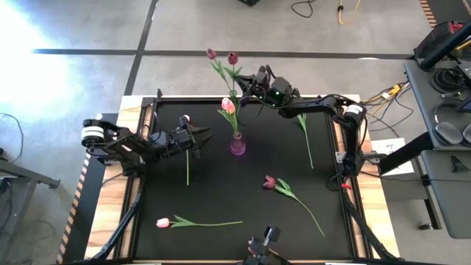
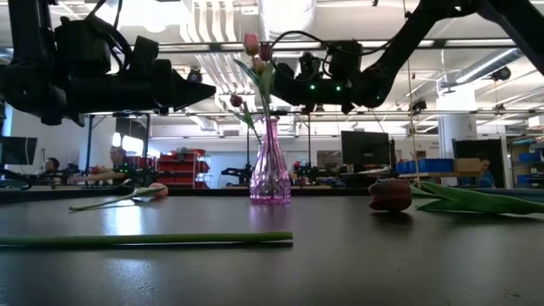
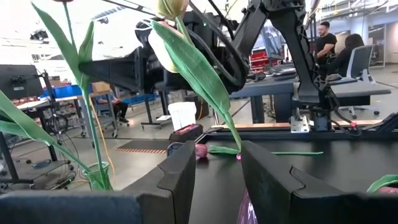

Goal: Sort flowers into vase by color
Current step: Put the red flower into the green vase, then put the purple flower into the purple vase

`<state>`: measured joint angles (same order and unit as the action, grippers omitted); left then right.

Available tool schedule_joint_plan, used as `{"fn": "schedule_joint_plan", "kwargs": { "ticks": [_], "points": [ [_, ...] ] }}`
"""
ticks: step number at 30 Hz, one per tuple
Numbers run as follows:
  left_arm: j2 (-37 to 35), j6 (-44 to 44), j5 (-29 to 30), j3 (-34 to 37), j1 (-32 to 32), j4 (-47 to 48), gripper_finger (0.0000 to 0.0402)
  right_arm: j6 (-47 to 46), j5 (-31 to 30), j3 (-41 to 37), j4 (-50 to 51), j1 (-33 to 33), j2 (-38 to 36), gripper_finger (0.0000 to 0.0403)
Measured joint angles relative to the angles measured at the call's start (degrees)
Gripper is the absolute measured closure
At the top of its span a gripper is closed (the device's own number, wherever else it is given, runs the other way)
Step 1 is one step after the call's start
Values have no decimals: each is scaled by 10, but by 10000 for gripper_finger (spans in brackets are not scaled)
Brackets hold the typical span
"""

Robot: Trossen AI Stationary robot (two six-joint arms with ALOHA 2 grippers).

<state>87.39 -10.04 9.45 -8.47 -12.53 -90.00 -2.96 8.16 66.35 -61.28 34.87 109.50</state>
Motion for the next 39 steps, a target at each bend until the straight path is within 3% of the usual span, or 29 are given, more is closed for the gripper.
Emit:
{"fn": "schedule_joint_plan", "kwargs": {
  "ticks": [6, 17, 24, 30, 35, 39],
  "points": [
    [0, 0, 0, 0, 0, 0, 286, 0, -2, 0, 13, 0, 18, 372],
    [0, 0, 0, 0, 0, 0, 286, -15, -2, 0, 74, -1, 11, 262],
    [0, 0, 0, 0, 0, 0, 286, 0, -2, 0, 121, -1, -20, 221],
    [0, 0, 0, 0, 0, 0, 286, 32, -2, 0, 189, -2, -64, 211],
    [0, 0, 0, 0, 1, 1, 286, 102, -12, 0, 333, -7, -140, 222],
    [0, 0, 0, 0, 1, 1, 286, 182, -117, 0, 500, -19, -224, 248]
  ]
}}
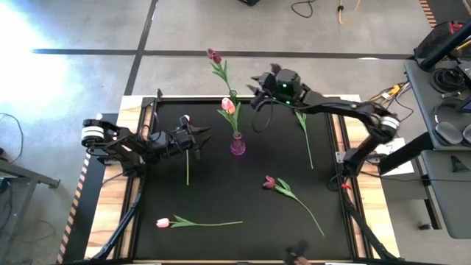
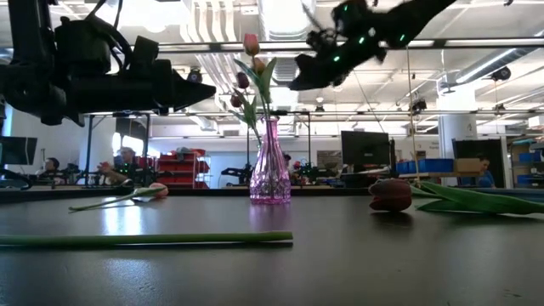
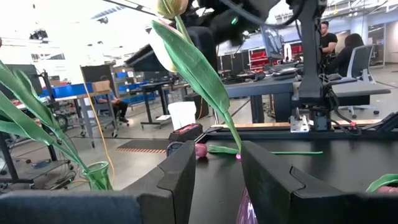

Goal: Sort flowers into vase by color
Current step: Put the purple flower into the purple vase

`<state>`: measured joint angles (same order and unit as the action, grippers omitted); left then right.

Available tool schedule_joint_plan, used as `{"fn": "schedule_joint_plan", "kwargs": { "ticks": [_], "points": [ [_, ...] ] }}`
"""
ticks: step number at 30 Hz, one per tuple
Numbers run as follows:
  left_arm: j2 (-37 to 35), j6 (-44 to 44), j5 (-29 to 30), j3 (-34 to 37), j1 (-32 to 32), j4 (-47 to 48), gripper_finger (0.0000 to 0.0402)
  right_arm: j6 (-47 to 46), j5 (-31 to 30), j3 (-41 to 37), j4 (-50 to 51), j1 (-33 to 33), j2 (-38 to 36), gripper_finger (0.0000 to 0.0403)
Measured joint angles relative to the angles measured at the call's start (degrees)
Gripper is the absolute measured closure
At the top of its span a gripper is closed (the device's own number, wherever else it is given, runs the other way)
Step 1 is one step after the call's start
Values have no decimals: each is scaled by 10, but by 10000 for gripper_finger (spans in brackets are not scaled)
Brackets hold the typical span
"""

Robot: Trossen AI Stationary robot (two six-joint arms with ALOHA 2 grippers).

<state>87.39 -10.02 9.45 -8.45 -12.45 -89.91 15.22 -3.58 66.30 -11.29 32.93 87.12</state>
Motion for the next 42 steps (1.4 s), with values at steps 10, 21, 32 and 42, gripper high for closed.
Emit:
{"fn": "schedule_joint_plan", "kwargs": {
  "ticks": [10, 21, 32, 42],
  "points": [
    [0, 0, 0, 0, 0, 0, 286, -42, -105, -91, 234, 19, -210, 373],
    [0, 49, 0, 0, 0, 34, 286, -125, -88, -288, 249, 22, -352, 390],
    [-128, 229, 81, -25, 0, 381, 308, -133, -84, -375, 207, 22, -409, 390],
    [-254, 342, 122, -250, -18, 1124, 328, -131, -82, -386, 202, 22, -416, 390]
  ]
}}
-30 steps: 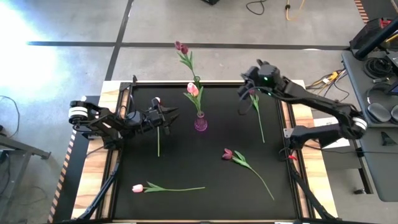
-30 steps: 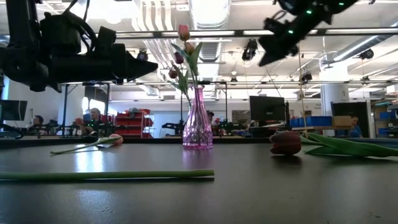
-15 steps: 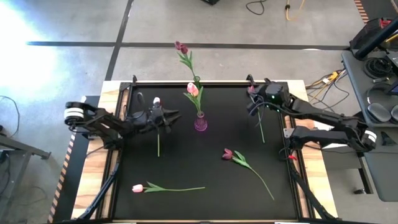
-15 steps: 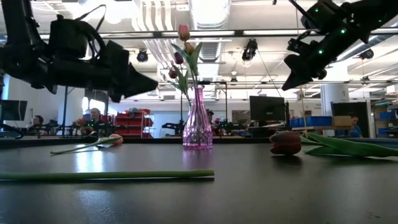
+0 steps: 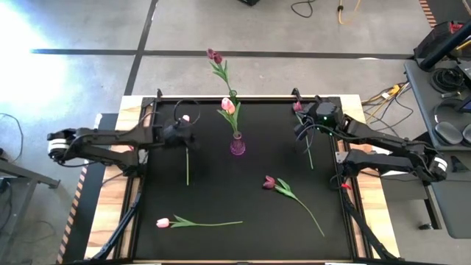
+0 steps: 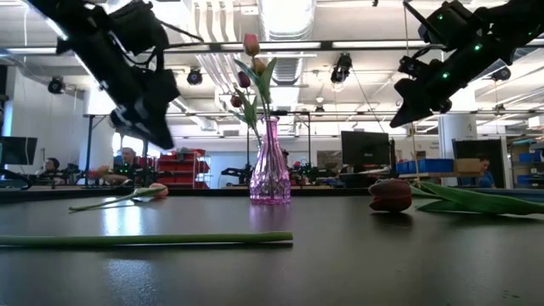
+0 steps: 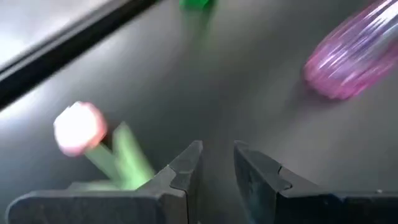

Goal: Sort flowers into vase by color
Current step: Put the purple flower into the purple vase

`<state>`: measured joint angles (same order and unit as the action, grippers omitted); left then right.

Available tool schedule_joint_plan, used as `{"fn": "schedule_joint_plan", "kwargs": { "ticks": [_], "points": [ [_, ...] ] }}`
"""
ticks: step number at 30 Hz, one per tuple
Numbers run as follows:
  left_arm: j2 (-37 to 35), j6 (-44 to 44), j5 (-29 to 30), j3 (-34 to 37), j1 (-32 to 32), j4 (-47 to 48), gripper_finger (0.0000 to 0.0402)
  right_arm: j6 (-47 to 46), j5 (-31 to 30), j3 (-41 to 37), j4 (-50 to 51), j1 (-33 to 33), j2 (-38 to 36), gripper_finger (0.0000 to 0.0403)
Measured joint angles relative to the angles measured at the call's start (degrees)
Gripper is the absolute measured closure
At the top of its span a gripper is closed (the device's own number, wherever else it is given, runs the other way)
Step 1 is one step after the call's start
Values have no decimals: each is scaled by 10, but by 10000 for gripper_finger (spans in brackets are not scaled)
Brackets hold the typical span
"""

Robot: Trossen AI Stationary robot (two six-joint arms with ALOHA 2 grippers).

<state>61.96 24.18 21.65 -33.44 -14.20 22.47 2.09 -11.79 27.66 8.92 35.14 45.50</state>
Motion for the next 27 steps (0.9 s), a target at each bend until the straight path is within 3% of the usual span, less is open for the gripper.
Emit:
{"fn": "schedule_joint_plan", "kwargs": {
  "ticks": [3, 6, 11, 17, 27],
  "points": [
    [13, 19, -1, -47, -24, 110, 335, 4, 2, 0, -3, 0, 0, 390],
    [29, 14, -44, -69, -65, 140, 344, 9, 2, 0, -7, 0, 0, 390],
    [70, -8, -114, -68, -146, 145, 340, 16, 2, 0, -7, 0, 0, 390],
    [118, -29, -166, -61, -220, 140, 300, 25, 2, 0, -7, 0, 0, 390],
    [174, -57, -172, -61, -283, 80, 235, 24, 2, -1, -7, 0, 3, 390]
  ]
}}
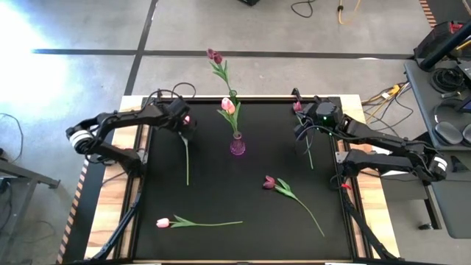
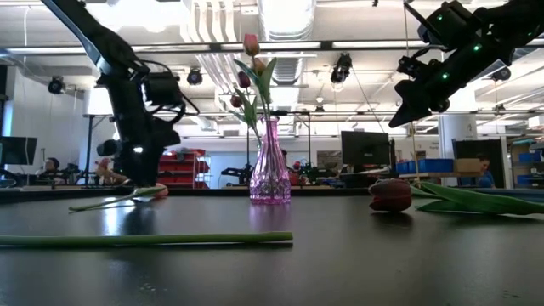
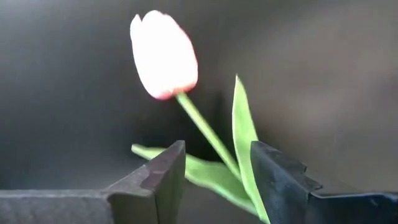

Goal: Sort flowers into vase by color
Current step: Put the purple flower into the purple vase

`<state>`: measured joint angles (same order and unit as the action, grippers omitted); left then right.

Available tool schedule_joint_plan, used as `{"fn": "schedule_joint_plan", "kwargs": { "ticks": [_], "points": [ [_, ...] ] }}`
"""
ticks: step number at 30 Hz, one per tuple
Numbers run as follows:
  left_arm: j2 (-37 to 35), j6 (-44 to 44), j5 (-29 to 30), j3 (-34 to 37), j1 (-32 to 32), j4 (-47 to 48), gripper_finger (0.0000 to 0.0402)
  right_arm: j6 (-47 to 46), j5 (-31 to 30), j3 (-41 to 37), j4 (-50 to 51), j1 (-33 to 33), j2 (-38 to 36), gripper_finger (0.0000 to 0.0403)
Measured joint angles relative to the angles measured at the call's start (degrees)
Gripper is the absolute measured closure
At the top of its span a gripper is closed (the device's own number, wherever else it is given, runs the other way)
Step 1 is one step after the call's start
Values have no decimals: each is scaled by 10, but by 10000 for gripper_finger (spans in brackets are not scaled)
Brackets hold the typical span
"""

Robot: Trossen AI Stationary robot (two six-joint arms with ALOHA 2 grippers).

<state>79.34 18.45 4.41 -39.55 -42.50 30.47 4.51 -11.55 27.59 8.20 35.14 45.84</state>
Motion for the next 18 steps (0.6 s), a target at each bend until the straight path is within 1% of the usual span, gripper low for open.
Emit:
{"fn": "schedule_joint_plan", "kwargs": {
  "ticks": [4, 10, 14, 18],
  "points": [
    [17, -6, -10, 0, -10, -32, 236, 0, 0, 0, 0, 0, 0, 390],
    [41, -15, -10, 0, -25, -34, 255, 0, 0, -1, 0, 0, 0, 390],
    [53, -28, -11, 0, -31, -32, 287, 0, 0, -1, 0, 0, 0, 390],
    [58, -52, -14, 0, -33, -30, 336, 0, 0, -1, 0, 0, 0, 390]
  ]
}}
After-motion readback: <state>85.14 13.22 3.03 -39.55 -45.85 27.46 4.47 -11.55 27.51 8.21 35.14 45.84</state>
